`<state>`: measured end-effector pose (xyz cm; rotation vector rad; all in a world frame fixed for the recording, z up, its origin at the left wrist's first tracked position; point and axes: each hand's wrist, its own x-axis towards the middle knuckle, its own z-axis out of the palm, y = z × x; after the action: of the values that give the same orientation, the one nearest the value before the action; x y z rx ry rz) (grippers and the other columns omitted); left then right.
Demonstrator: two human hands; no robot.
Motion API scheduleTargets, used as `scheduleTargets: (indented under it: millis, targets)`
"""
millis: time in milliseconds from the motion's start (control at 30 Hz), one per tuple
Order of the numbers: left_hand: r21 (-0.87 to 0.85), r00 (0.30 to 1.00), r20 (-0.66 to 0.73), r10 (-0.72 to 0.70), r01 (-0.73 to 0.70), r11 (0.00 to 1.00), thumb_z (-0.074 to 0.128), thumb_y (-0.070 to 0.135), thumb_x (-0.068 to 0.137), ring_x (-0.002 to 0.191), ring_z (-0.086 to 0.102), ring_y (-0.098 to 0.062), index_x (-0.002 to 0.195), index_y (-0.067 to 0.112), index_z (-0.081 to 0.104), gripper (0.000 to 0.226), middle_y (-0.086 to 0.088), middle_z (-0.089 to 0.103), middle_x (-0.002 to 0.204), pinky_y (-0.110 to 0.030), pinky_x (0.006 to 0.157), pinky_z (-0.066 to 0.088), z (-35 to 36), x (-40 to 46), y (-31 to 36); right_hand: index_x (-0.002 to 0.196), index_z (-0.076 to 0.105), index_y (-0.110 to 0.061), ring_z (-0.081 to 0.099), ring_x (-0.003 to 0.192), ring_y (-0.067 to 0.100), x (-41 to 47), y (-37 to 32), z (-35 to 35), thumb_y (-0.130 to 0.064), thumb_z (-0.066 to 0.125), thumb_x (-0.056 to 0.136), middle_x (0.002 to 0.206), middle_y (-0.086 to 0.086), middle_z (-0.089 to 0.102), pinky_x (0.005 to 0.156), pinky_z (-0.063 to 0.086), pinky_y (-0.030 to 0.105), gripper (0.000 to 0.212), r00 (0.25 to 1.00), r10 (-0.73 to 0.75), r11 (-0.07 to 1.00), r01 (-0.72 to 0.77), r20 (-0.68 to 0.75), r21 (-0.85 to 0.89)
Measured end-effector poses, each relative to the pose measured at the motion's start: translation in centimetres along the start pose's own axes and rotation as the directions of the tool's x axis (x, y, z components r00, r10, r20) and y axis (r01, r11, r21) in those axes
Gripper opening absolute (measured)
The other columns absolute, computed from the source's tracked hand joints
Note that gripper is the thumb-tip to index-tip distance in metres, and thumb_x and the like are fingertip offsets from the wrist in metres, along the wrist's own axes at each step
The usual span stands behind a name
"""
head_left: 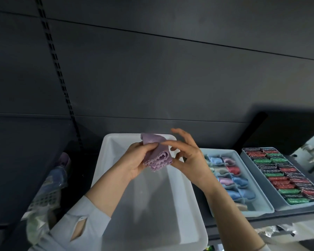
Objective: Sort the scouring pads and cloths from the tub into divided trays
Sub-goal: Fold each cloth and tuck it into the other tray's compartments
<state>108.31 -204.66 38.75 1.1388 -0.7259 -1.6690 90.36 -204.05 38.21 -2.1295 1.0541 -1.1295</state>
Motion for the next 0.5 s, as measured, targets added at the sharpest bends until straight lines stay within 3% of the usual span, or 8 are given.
scheduleTargets:
  millis: [100,200,300,400,500]
  targets:
    - [0.029,1.0,0.026,0.011,-0.011,1.0,0.059,0.003,0.092,0.07,0.071,-0.019,0.114,-0.006,0.063,0.025,-0.014,0.073,0.088,-0.025,0.062,0.058,-0.1,-0.3,-0.1,0.105,0.075,-0.027,0.057,0.091,0.018,-0.1,-0.4,-0.4,-0.008,0.08,0.077,0.138,-0.009,0.047,0.065,0.045,0.021,0.034,0.998,-0.014,0.998,0.017,0.061,-0.052]
    - [-0.011,0.994,0.083,0.065,-0.064,0.998,0.057,-0.005,0.091,0.084,0.071,-0.023,0.12,-0.002,0.06,0.03,-0.017,0.073,0.102,-0.03,0.076,0.06,-0.1,-0.6,-0.1,0.079,0.078,-0.028,0.057,0.08,0.006,0.0,-0.6,-0.1,-0.023,0.082,0.077,0.118,-0.012,0.057,0.067,0.043,0.023,0.007,0.991,0.132,0.99,-0.13,-0.034,0.054]
    - [-0.018,0.978,0.164,0.131,-0.13,0.991,0.051,-0.017,0.088,0.095,0.071,-0.023,0.121,0.004,0.06,0.04,-0.016,0.072,0.11,-0.032,0.081,0.059,0.2,-1.1,-0.3,0.063,0.073,-0.035,0.059,0.084,0.001,0.4,-0.6,0.0,-0.026,0.082,0.075,0.105,-0.013,0.058,0.074,0.044,0.022,0.018,0.951,0.288,0.954,-0.275,-0.11,0.121]
    - [-0.028,0.976,0.165,0.142,-0.139,0.99,0.04,-0.02,0.091,0.101,0.07,-0.024,0.12,0.005,0.061,0.044,-0.013,0.071,0.114,-0.035,0.085,0.058,0.0,-1.6,-0.8,0.063,0.073,-0.031,0.062,0.095,0.003,0.5,-0.8,0.1,-0.026,0.082,0.075,0.103,-0.012,0.06,0.078,0.046,0.022,0.016,0.925,0.347,0.933,-0.324,-0.153,0.156]
    - [-0.013,0.976,0.185,0.118,-0.117,0.993,0.034,-0.012,0.095,0.107,0.068,-0.026,0.118,0.006,0.064,0.042,-0.012,0.07,0.117,-0.039,0.09,0.056,-0.1,-2.1,-1.1,0.064,0.07,-0.016,0.062,0.079,0.007,0.4,-0.8,0.5,-0.023,0.081,0.077,0.085,-0.011,0.064,0.073,0.046,0.026,0.019,0.9,0.403,0.908,-0.369,-0.165,0.2]
